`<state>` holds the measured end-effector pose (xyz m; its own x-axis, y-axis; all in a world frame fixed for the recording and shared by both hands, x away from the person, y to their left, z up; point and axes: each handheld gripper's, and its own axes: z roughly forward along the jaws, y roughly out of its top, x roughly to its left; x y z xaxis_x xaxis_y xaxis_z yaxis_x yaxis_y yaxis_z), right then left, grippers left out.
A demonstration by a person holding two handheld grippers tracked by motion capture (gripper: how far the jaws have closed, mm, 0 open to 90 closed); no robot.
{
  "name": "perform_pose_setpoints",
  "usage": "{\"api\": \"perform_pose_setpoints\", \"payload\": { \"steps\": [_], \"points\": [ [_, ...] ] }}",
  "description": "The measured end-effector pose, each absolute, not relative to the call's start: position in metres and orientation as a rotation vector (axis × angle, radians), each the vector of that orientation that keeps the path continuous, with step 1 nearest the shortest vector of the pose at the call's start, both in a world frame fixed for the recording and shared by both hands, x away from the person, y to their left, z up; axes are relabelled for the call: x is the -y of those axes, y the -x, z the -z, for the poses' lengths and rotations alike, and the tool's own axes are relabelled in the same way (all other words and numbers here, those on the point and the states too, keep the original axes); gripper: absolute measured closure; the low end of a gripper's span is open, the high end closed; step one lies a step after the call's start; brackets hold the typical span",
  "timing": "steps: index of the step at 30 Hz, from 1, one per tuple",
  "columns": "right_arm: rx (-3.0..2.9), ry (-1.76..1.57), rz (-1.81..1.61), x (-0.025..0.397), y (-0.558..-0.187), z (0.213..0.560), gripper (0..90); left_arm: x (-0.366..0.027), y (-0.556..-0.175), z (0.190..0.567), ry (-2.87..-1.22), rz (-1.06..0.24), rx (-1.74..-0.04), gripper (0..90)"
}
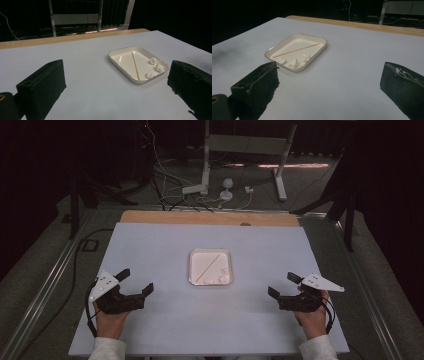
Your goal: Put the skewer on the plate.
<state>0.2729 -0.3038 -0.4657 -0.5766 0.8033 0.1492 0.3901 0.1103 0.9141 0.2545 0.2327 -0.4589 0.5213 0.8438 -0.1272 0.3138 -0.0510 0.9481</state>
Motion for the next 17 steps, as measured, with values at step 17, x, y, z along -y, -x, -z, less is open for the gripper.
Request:
{"api": "perform_pose_setpoints", "payload": {
  "steps": [17],
  "points": [
    [-1.985,-1.193,-1.471,0.3137,-0.2715,0.4711,1.5,-0.2409,-0.2529,0.4617,-1.592,-0.590,-1.033,1.5]
  ]
}}
